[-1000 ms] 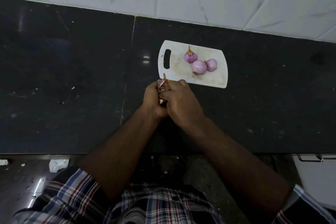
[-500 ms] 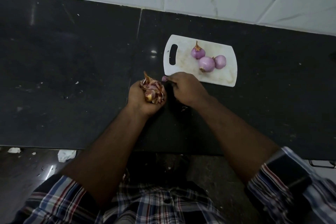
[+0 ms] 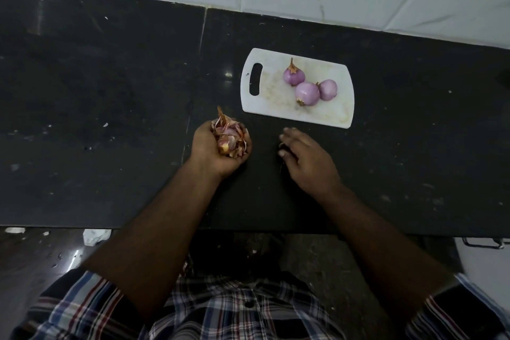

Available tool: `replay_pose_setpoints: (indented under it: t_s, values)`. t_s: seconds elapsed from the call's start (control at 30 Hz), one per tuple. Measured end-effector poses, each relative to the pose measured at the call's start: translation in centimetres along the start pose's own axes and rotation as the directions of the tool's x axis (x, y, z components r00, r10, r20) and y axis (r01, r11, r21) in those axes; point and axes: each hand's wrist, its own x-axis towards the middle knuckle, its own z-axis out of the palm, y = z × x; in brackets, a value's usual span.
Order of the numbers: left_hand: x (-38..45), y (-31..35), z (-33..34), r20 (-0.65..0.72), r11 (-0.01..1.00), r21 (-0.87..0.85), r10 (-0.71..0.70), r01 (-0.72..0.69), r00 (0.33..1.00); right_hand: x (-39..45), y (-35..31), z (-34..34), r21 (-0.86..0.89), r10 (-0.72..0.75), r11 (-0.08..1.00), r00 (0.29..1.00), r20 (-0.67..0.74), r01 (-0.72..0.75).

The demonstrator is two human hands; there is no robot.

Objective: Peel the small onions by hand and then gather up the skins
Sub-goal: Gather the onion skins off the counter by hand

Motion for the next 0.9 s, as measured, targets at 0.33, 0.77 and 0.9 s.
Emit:
replay_pose_setpoints:
  t_s: [0.33, 0.77, 0.9]
  values:
    - [-0.5, -1.1, 0.4, 0.027, 0.997, 0.074, -0.032, 0.030, 0.999, -0.4, -3.7, 4.0, -0.025, 0.084, 0.996, 0.996, -0.029, -0.085]
    - [-0.6, -1.9, 0.3, 0.038, 0.990, 0.115, -0.092, 0.087, 0.995, -3.9, -2.9, 0.0, -0.311, 0.203, 0.936, 0.974, 0.097, -0.164]
    - [-0.8, -2.1, 0.3, 0.035, 0.987, 0.138, -0.093, 0.087, 0.995, -3.0, -3.9, 0.2, -0.285, 0.150, 0.952, 0.981, 0.120, -0.110]
